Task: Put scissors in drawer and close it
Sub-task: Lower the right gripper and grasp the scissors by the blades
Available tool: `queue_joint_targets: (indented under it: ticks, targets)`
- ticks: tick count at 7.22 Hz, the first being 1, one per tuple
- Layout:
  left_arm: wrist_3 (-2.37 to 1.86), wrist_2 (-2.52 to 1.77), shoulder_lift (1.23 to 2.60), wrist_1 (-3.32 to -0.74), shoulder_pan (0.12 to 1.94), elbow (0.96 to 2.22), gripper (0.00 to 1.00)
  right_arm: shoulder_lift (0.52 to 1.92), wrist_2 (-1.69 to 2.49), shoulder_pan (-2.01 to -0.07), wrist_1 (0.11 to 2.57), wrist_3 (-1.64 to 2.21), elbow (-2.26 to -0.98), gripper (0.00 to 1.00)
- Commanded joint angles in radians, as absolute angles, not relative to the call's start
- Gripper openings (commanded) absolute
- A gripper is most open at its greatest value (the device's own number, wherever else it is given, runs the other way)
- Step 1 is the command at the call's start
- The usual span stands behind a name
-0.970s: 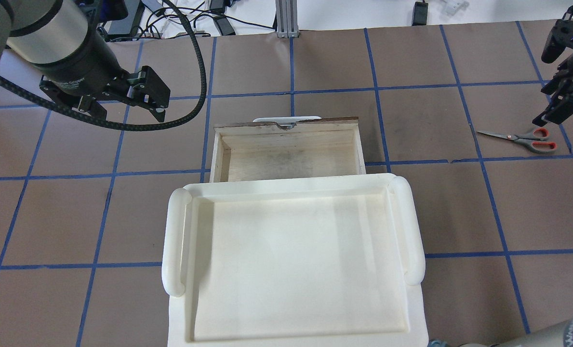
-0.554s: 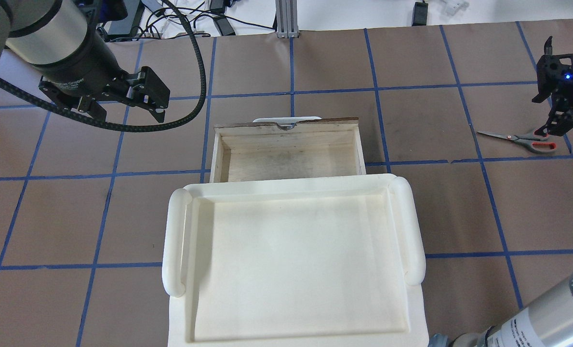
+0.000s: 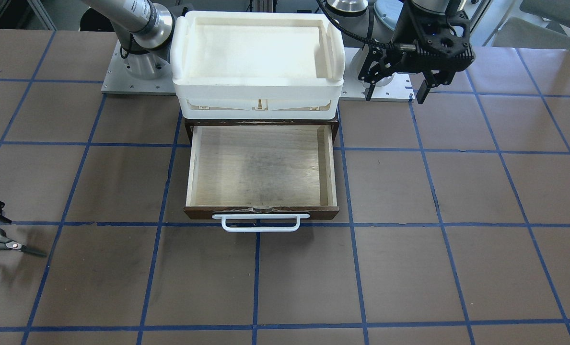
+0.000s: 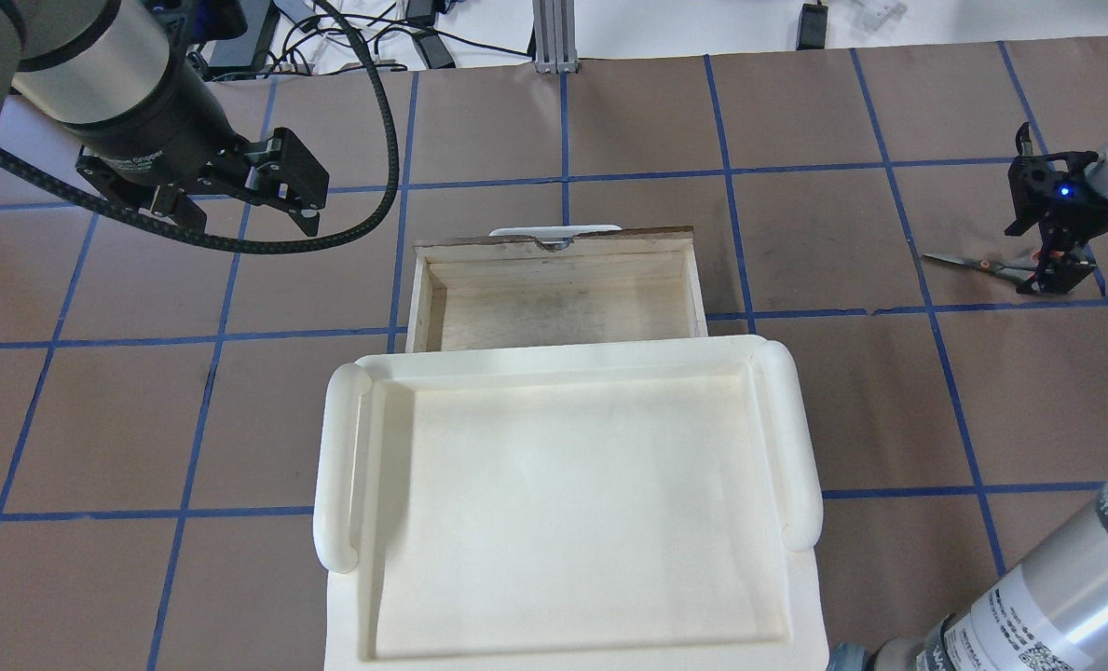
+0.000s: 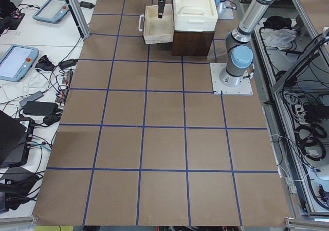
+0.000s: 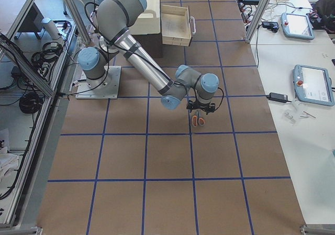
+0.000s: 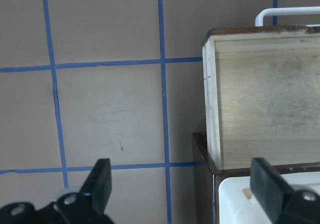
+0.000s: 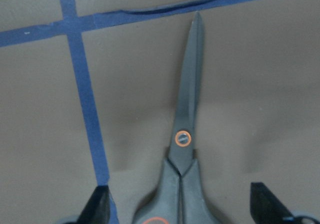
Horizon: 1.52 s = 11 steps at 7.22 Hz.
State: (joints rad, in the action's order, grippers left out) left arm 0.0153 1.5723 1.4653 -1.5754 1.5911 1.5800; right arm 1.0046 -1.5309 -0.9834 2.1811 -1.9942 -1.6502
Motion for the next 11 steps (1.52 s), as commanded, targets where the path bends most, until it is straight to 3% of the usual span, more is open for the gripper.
queue_joint_targets:
  ticks: [1, 2, 3, 4, 6, 11]
  targets:
    - [0.015, 1.572, 1.465, -1.575, 1.591, 1.580, 1.00, 1.003, -1.534, -0.983, 2.190, -1.983, -1.669, 0.77]
    - [0.015, 1.572, 1.465, -1.575, 1.591, 1.580, 1.00, 1.002, -1.539, -0.983, 2.197, -1.967, -1.669, 0.59]
    - [0.015, 1.572, 1.465, -1.575, 1.591, 1.580, 1.00, 1.003, -1.546, -0.983, 2.215, -1.964, -1.669, 0.29]
    - [0.015, 1.572, 1.465, -1.575, 1.591, 1.580, 1.00, 1.000, -1.563, -0.983, 2.232, -1.959, -1.669, 0.16]
    - [0.015, 1.572, 1.465, -1.575, 1.592, 1.580, 1.00, 1.006, -1.574, -0.985, 2.241, -1.925, -1.671, 0.00]
    - [0.015, 1.572, 1.465, -1.577, 1.592, 1.580, 1.00, 1.302, -1.554, -1.089, 2.067, -1.765, -1.667, 0.00]
